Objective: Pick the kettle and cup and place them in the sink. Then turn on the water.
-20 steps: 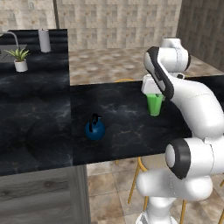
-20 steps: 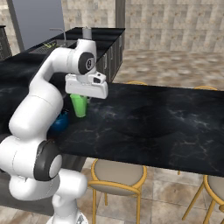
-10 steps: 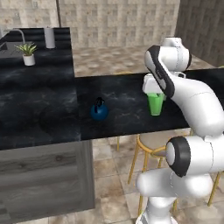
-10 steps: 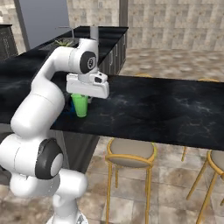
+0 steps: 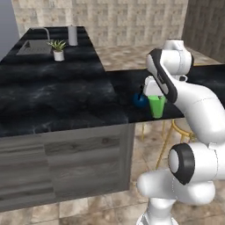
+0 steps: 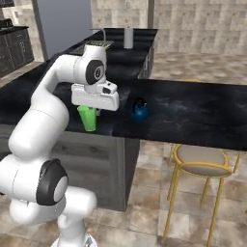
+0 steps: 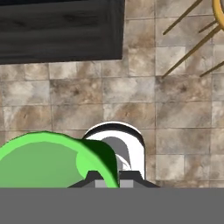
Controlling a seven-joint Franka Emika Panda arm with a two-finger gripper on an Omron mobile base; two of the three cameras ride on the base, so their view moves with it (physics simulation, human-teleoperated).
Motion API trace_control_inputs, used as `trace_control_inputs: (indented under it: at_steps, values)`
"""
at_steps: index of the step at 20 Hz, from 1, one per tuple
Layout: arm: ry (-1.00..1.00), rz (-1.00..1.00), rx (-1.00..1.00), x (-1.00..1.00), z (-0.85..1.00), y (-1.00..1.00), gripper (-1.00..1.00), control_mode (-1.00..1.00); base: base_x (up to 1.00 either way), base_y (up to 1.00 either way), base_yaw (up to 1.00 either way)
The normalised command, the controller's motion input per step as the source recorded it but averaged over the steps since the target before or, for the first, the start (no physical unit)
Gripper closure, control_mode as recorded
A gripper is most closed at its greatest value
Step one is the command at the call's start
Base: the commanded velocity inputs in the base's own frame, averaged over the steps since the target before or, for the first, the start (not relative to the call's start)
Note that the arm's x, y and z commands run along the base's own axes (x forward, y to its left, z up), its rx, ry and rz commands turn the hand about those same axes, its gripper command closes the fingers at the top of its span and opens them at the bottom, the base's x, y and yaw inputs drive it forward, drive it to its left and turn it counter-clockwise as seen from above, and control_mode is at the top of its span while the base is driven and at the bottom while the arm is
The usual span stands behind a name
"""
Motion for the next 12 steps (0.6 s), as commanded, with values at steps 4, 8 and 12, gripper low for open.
trace_control_inputs:
  at_steps: [4, 8, 12]
  values:
    - [0.00, 0.00, 0.00, 0.00, 0.00, 0.00, 1.00, 1.00, -0.09, 1.00, 0.00]
    - [0.00, 0.00, 0.00, 0.00, 0.00, 0.00, 1.00, 1.00, -0.12, 1.00, 0.00]
    - [0.00, 0.00, 0.00, 0.00, 0.00, 0.00, 1.00, 1.00, -0.09, 1.00, 0.00]
